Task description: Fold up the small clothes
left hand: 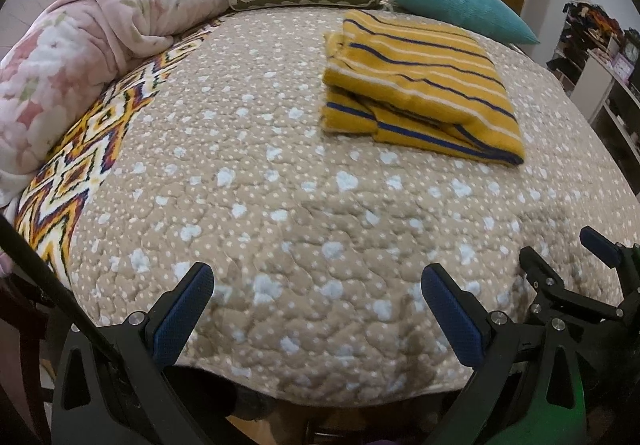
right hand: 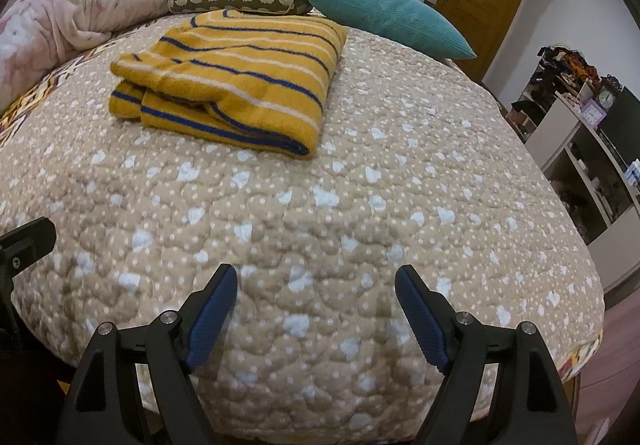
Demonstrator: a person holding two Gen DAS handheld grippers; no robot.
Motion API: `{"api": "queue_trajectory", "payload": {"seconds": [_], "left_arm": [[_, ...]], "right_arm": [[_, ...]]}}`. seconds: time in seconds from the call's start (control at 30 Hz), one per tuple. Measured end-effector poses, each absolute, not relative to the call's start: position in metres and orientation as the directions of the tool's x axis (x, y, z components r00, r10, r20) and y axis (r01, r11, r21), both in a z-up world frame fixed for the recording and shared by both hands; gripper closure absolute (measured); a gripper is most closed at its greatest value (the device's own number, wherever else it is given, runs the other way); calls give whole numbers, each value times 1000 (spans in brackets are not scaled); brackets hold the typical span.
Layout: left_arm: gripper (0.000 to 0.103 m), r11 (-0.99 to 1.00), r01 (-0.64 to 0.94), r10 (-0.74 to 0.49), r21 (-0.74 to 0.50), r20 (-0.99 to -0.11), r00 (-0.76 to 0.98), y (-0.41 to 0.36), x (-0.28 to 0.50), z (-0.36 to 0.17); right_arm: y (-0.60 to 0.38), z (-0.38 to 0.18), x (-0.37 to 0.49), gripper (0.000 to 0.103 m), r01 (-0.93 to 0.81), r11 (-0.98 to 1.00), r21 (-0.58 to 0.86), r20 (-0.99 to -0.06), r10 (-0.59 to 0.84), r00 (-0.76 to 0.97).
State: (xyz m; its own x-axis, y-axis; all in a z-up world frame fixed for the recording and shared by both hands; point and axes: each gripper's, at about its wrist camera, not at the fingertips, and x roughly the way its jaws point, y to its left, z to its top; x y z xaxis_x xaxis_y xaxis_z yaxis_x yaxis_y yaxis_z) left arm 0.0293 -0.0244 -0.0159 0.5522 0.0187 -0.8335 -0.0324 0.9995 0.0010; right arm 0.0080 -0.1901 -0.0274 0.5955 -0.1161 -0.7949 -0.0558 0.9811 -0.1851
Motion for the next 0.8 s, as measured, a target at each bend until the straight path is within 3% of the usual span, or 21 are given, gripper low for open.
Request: {"api": "queue_trajectory", "payload": {"seconds": [0.8], "left_arm": [[0,1000,-24,15,3,-843,538,-17,48,-26]], "right_arm": [[-169,-23,31,18,-111,976,-188,-783,-80,617]]}}
